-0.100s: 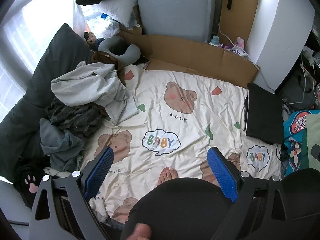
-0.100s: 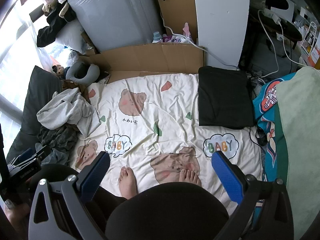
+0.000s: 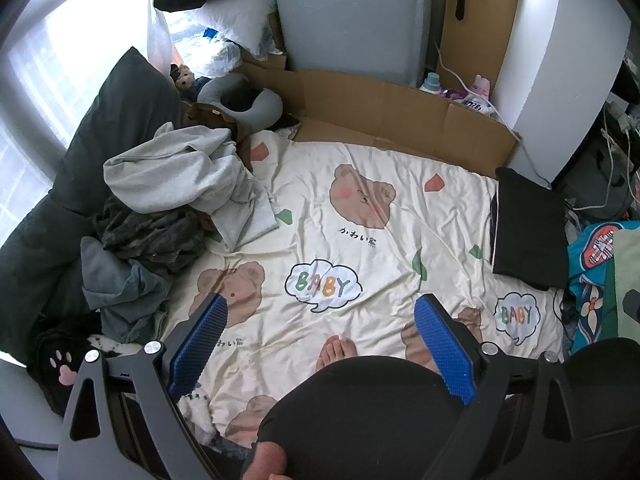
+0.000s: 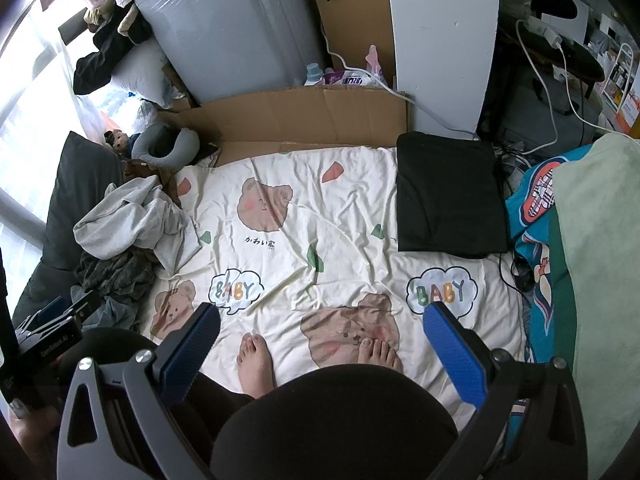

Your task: Fold clothes

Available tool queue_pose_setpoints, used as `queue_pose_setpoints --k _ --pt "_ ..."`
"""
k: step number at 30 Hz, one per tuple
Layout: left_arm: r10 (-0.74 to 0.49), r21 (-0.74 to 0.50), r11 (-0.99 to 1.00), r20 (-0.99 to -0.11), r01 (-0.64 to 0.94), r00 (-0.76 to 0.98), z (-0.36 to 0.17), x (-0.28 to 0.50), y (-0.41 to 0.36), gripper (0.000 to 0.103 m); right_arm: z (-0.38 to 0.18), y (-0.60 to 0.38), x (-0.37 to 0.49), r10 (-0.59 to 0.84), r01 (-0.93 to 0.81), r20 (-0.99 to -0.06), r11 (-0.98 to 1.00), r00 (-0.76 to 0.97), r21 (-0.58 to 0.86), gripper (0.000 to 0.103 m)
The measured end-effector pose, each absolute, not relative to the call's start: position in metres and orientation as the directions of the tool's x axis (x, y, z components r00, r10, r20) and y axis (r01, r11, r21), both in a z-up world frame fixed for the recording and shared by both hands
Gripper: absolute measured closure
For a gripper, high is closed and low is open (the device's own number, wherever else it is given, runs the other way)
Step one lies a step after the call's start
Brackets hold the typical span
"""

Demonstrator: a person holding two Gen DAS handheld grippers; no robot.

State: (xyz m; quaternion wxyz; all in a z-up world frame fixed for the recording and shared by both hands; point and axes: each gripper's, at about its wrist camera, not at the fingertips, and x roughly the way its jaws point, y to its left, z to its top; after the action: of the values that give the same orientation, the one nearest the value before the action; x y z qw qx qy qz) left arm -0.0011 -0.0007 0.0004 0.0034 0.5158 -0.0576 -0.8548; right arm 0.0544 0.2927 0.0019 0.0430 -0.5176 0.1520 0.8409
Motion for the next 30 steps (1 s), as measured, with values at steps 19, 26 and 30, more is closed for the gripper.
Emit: queue_pose_setpoints --k 19,26,30 --pt "-0.044 0.087 -0.994 -0.876 -0.067 -0.481 0.0013 0.0006 0.0001 0.008 0.0022 0.2969 0.0559 -0.084 -0.233 -0.88 -0.949 -0.467 0.214 0.001" --pt "-0.018 0.061 -0.995 -0.879 -0.075 -0.477 0.0017 -0.0004 -0.0024 0.008 0.0021 0.295 0.0553 -0.08 -0.233 -0.882 -0.95 -0.465 0.209 0.001" --pt "-0.025 0.067 -0.995 -0.879 -0.071 -0.476 0.0005 -0.0002 -0.001 0.008 0.0028 0.2934 0.0553 -0.076 -0.234 -0.882 -0.95 -0.465 0.206 0.001"
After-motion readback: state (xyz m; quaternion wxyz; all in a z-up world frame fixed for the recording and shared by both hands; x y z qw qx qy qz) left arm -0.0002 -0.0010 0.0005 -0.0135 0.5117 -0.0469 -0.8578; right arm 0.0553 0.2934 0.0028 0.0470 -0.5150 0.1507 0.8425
